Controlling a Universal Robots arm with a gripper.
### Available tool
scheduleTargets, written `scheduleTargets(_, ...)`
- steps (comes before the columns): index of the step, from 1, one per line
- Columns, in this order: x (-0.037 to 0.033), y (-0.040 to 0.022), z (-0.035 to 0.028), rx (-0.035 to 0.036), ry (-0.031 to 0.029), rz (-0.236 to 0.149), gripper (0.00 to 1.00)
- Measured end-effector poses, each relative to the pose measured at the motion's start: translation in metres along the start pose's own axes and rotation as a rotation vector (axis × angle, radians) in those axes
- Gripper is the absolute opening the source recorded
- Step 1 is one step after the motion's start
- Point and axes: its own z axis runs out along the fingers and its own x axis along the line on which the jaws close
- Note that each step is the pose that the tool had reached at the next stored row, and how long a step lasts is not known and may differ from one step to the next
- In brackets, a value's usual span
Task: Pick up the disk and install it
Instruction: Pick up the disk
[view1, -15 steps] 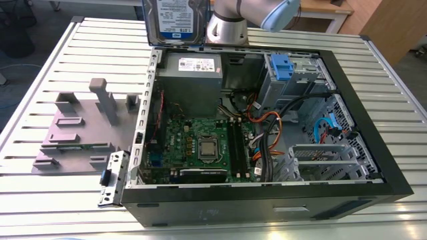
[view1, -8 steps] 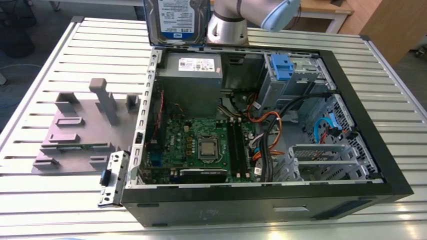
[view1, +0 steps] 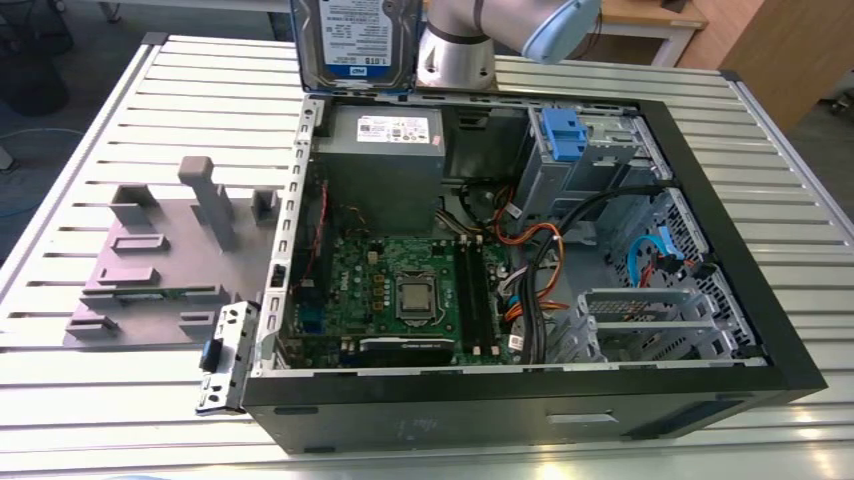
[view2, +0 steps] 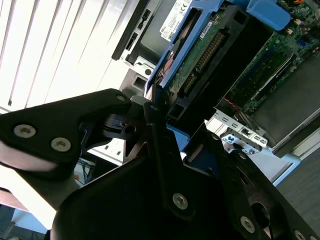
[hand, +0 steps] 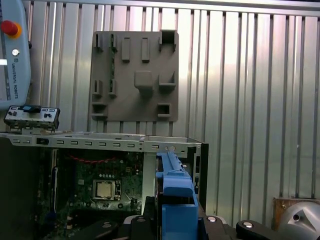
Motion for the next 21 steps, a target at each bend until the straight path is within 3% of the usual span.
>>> scheduleTargets(21,0.0003,-0.008,-0.0001,0.0,-0.0001,0.0,0.36)
